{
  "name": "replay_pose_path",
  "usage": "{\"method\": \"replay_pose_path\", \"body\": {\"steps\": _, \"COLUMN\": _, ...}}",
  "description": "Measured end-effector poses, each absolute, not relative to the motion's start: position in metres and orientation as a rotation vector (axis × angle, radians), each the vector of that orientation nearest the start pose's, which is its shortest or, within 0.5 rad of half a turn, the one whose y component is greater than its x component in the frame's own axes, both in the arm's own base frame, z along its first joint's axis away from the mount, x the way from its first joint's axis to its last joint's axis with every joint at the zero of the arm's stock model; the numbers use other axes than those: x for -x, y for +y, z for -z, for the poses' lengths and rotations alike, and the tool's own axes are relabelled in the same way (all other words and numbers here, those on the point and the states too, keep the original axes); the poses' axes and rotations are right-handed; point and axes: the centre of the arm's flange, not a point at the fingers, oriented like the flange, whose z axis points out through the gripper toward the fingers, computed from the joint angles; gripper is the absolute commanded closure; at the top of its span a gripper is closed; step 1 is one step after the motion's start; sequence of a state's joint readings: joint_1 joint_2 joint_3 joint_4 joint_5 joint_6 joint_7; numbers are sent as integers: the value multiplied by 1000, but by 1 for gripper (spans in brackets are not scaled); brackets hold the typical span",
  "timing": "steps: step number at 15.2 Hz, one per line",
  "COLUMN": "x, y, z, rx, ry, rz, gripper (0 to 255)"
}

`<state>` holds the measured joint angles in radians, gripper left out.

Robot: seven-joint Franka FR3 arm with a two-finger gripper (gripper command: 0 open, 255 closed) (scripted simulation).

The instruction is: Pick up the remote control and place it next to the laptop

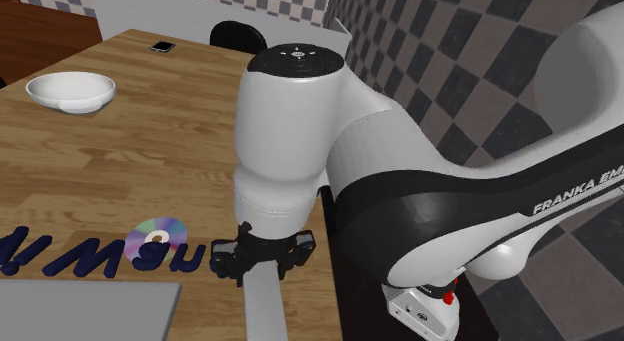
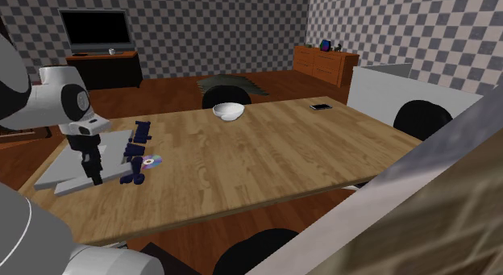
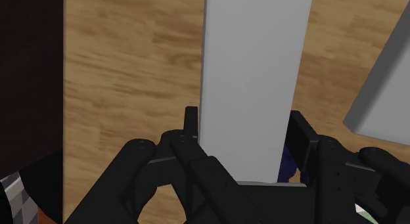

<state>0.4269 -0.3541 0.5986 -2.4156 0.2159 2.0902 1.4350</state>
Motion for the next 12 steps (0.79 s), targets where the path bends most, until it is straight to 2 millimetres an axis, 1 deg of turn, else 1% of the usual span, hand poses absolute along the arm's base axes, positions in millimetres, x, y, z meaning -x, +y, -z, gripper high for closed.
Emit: {"method": "replay_pose_path", "body": {"steps": 12, "x": -216, "y": 389, "z": -355, "rx": 3043, "ry": 861, "rz": 5, "gripper": 255}}
